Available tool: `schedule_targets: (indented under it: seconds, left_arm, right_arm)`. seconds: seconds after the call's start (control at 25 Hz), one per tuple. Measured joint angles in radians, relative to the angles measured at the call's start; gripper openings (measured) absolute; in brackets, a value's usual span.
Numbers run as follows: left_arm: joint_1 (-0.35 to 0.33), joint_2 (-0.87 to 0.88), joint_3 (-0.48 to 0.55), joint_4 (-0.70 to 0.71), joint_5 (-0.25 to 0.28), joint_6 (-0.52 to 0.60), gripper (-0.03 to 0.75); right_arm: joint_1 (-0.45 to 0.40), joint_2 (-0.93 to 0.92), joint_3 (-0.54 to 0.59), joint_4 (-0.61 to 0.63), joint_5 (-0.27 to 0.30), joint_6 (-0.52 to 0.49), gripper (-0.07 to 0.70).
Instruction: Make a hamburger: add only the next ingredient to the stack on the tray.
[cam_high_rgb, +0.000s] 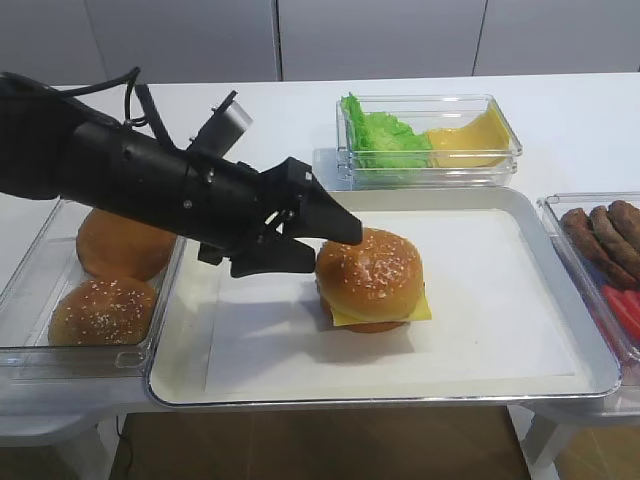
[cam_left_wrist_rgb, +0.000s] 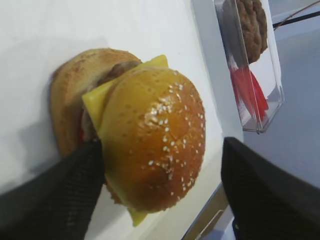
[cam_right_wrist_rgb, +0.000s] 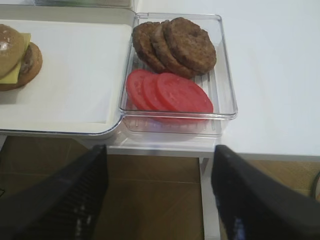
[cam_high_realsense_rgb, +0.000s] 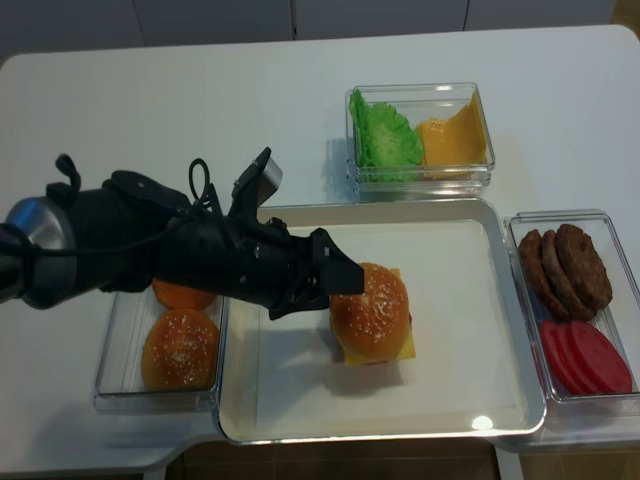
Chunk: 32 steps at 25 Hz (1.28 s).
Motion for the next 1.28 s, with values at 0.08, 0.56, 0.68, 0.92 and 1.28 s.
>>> schedule_targets:
  seconds: [0.08, 0.56, 0.68, 0.92, 1.28]
  left_arm:
    - [-0.006, 0.000, 0.000, 0.000, -0.002, -0.009, 0.539]
    - [-0.011, -0.020, 0.000, 0.031, -0.013, -0.016, 0.538]
    - [-0.011, -0.063, 0.000, 0.063, -0.042, -0.018, 0.538]
    - [-0.011, -0.179, 0.000, 0.228, -0.108, -0.131, 0.533]
    - [-0.011, -0.365, 0.000, 0.806, -0.097, -0.595, 0.519]
  right_arm:
    - [0.000, 0.000, 0.000, 0.000, 0.000, 0.000, 0.492]
    - [0.000, 0.000, 0.000, 0.000, 0.000, 0.000, 0.492]
    - [0.000, 0.000, 0.000, 0.000, 0.000, 0.000, 0.492]
    - [0.000, 0.000, 0.000, 0.000, 0.000, 0.000, 0.492]
    - [0.000, 0.000, 0.000, 0.000, 0.000, 0.000, 0.492]
